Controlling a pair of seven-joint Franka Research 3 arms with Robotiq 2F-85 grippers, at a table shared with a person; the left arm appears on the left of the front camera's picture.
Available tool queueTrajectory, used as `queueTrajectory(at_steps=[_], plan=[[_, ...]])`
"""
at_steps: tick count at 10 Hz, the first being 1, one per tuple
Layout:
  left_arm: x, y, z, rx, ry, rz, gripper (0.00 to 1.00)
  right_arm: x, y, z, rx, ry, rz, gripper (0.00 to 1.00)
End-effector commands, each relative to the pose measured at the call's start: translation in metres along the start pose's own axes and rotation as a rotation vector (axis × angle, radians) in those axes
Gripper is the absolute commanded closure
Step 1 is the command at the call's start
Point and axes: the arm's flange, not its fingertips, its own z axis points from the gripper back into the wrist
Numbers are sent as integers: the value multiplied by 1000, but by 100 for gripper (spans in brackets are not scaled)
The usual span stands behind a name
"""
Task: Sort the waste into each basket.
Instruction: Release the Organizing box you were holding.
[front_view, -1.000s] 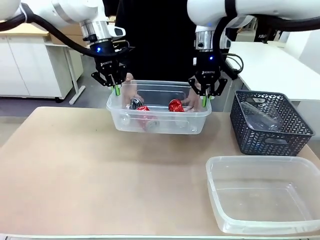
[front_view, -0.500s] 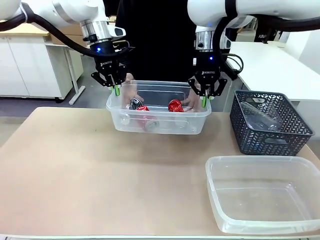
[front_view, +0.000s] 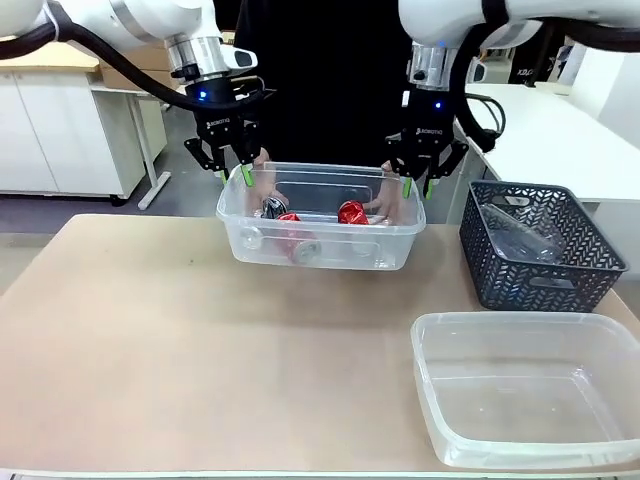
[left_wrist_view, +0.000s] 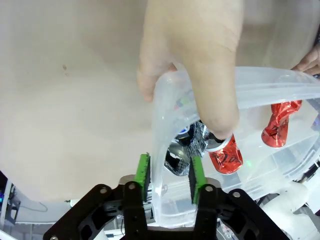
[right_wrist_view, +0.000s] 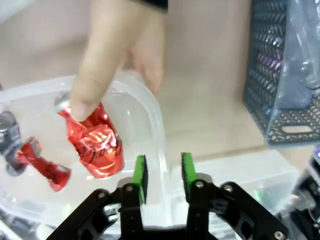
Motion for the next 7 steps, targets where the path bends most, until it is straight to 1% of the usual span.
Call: queueTrajectory(at_steps=[1, 2, 4, 5, 6, 7], plan=[[-20, 2, 15, 12, -78, -4, 0, -32, -25, -9, 66, -128, -33, 0], [-39, 2, 25, 16, -135, -14, 0, -45, -36, 3, 108, -183, -28, 0], [-86, 5, 37, -4, -218, -89, 0, -79, -53, 24, 159, -234, 7, 0], [-107, 8, 36, -6, -226, -144, 0, -95, -59, 27, 174, -248, 24, 0], [-122, 11, 31, 13, -223, -169, 0, -110, -63, 28, 185, -254, 57, 0], [-130, 12, 24, 39, -219, -204, 0, -121, -63, 28, 183, -273, 47, 0]])
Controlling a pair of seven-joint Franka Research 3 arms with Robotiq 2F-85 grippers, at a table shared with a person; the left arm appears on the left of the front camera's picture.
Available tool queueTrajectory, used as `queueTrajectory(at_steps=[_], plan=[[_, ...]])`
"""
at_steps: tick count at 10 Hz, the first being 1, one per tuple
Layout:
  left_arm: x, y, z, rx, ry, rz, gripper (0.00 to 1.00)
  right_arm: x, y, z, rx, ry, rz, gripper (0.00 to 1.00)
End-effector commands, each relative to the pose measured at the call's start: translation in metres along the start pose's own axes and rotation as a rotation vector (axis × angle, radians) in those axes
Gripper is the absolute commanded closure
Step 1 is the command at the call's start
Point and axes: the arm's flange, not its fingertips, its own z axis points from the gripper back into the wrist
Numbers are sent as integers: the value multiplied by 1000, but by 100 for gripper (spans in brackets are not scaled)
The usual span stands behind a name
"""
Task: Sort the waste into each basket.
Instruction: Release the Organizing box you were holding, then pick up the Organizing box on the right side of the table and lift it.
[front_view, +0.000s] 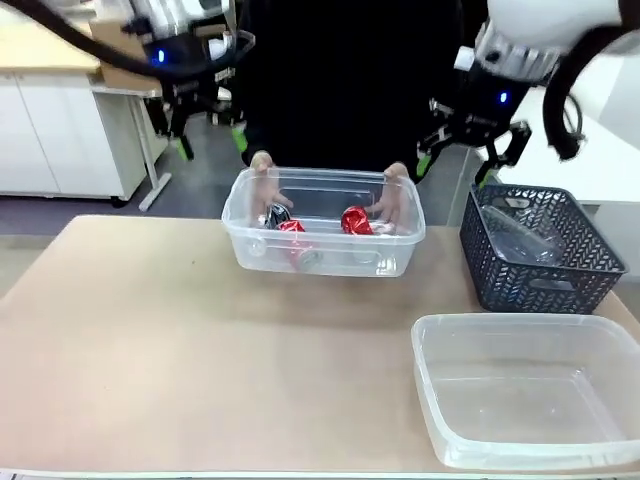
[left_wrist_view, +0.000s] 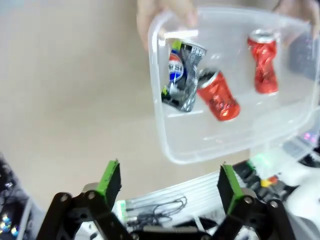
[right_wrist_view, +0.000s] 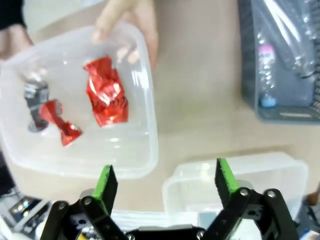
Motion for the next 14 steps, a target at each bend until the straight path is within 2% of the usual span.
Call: queueTrajectory(at_steps=[1, 2, 11, 12, 14], plan=[[-17, 10, -27, 52, 22, -63, 0, -9, -5, -8, 15, -31, 5, 0], [0, 0, 0, 0, 0, 0, 0, 0, 0, 0, 0, 0, 0, 0], [0, 0, 0, 0, 0, 0, 0, -3, -2, -4, -8, 0, -5, 0], [1, 0, -1, 8, -4, -17, 0, -33, -35, 16, 28, 4, 23, 0], [-51, -10, -16, -78, 62, -25, 0, -93, -97, 43, 199, 100, 86, 0]])
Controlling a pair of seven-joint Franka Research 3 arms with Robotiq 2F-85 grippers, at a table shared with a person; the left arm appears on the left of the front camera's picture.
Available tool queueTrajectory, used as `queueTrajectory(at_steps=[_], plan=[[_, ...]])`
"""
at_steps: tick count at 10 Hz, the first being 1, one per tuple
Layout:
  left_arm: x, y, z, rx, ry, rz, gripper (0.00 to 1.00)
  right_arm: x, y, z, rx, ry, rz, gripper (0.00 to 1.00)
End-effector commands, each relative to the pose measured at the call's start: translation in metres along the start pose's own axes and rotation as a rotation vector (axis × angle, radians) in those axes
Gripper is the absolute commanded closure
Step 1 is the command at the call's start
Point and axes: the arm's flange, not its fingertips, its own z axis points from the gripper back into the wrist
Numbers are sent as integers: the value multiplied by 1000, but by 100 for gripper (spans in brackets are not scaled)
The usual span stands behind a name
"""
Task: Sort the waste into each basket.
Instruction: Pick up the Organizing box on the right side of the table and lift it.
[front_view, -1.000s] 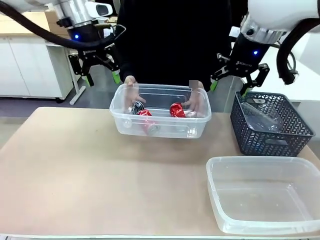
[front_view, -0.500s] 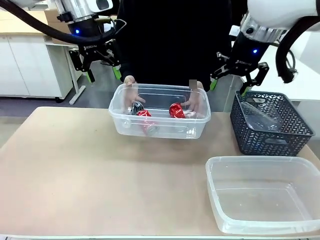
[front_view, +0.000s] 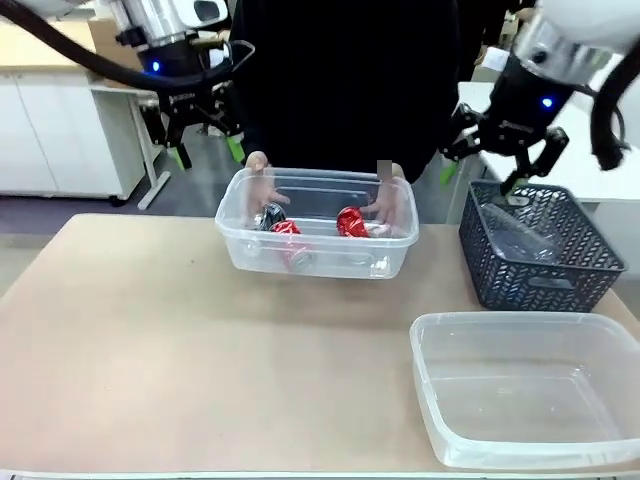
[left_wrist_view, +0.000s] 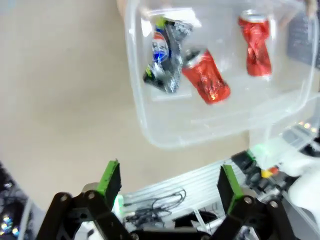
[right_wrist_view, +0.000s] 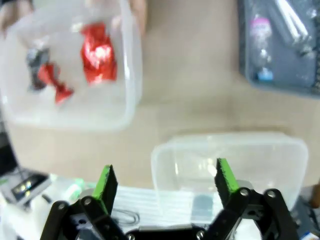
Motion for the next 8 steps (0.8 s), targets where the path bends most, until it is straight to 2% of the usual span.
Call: queueTrajectory(at_steps=[1, 2, 3, 5, 6, 7, 8], plan=[[-75, 0, -10, -81, 23, 0, 0, -64, -71, 29, 131, 47, 7, 0], [-109, 1, -13, -89, -3, 25, 0, -81, -98, 36, 150, 25, -7, 0], [-141, -6, -18, -87, -8, 14, 0, -95, -126, 39, 118, -5, -31, 0], [-186, -38, -35, -96, -10, -52, 0, -118, -175, 35, -4, -87, -59, 0], [-186, -58, -50, -108, 15, -104, 0, -121, -188, 29, -69, -97, -86, 0], [-178, -81, -68, -103, 36, -163, 0, -125, -198, 23, -126, -129, -38, 0], [-165, -108, -86, -87, 29, -152, 0, -130, -203, 16, -250, -203, -2, 0]])
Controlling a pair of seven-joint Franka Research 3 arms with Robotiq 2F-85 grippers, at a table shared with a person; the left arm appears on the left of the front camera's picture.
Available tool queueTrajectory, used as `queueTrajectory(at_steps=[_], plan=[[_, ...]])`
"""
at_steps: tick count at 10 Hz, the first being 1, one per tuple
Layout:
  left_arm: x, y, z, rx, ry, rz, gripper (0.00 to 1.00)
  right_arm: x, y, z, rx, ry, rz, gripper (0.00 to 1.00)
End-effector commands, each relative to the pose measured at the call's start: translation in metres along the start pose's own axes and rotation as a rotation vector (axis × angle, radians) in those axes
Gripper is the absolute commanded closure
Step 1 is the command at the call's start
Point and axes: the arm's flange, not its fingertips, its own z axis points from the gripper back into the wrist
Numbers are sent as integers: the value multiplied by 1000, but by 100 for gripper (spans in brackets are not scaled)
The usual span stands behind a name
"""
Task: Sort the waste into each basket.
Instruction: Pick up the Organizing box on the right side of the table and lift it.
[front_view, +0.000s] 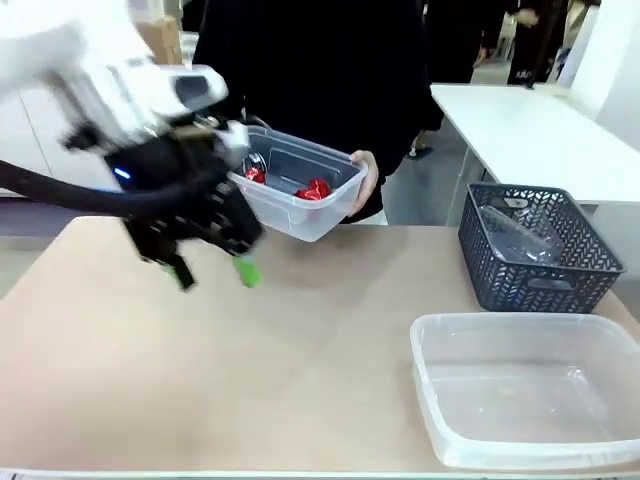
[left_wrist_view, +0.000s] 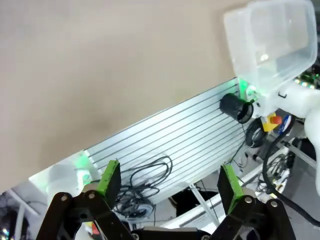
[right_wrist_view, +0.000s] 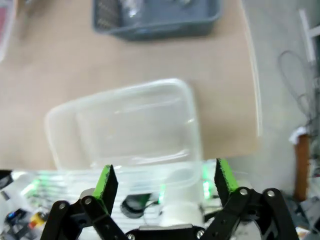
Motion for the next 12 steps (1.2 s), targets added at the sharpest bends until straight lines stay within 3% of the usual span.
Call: queueTrajectory(at_steps=[1, 2, 3, 5, 6, 7, 8, 9, 11, 12], plan=[[61, -51, -38, -23, -76, 207, 0, -28, 8, -44, -174, -140, 157, 0], [76, -96, -61, -66, -66, 317, 0, 0, 0, 0, 0, 0, 0, 0], [19, -26, -24, -10, -23, 52, 0, 0, 0, 0, 0, 0, 0, 0], [19, -26, -24, -10, -23, 52, 0, 0, 0, 0, 0, 0, 0, 0], [19, -26, -24, -10, -23, 52, 0, 1, -2, 2, -47, -18, 38, 0], [37, -43, -37, -26, -20, 98, 0, 5, -5, -21, -48, 29, 260, 0], [42, -70, -59, 9, 5, 169, 0, 5, -13, -44, -39, 25, 318, 0], [48, -104, -81, -43, -35, 332, 0, -1, -24, -63, 4, 65, 424, 0], [57, -150, -121, -5, -108, 427, 0, -20, -35, -107, 53, 136, 506, 0], [61, -163, -139, 39, -75, 404, 0, -31, -32, -126, 57, 161, 535, 0]])
